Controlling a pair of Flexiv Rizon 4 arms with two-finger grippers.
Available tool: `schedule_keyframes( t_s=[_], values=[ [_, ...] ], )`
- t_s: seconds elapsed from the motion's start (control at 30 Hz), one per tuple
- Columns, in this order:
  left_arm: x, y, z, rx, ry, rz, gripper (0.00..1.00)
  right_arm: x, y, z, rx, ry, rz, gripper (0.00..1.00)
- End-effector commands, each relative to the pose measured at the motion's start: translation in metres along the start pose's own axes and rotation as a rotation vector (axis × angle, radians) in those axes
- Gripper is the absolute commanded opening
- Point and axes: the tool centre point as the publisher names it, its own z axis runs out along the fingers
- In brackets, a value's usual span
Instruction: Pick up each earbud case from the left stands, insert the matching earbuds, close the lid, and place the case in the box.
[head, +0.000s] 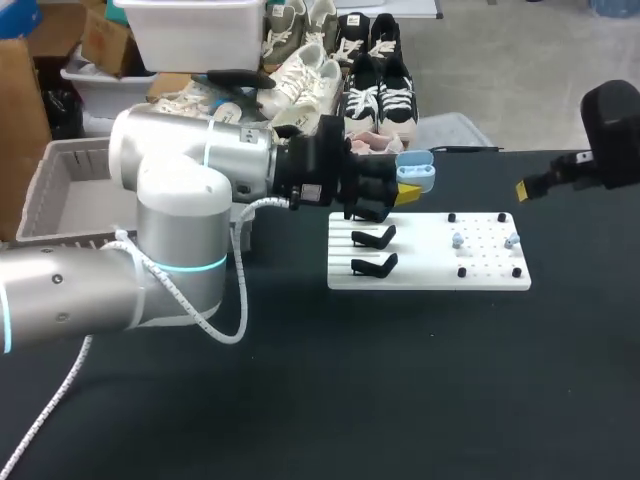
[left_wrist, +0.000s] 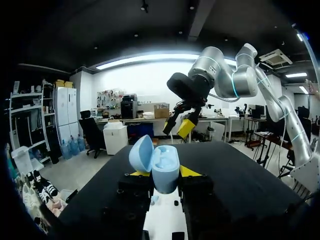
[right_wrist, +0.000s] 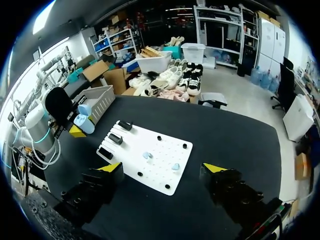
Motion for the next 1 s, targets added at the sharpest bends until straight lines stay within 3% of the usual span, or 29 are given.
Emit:
schedule_keyframes(
  t_s=[0.03,0.53,0.77,1.0],
  values=[
    [0.004,-0.005,-0.007,-0.008,-0.007,0.002,0.00,0.000,0.005,0.001,0.050,0.002,0.000,1.00],
    [0.039,-0.003,-0.017,0.003,0.085,0.018,0.00,-0.007,0.015,0.009,0.045,0.032,-0.009,1.00],
    [0.060,0.011,-0.019,0.007,0.118,0.017,0.00,-0.007,0.018,0.012,0.053,0.050,0.001,1.00],
    [0.067,0.020,-0.020,0.007,0.115,0.001,0.00,-0.010,0.018,0.013,0.059,0.060,0.002,1.00]
  ],
)
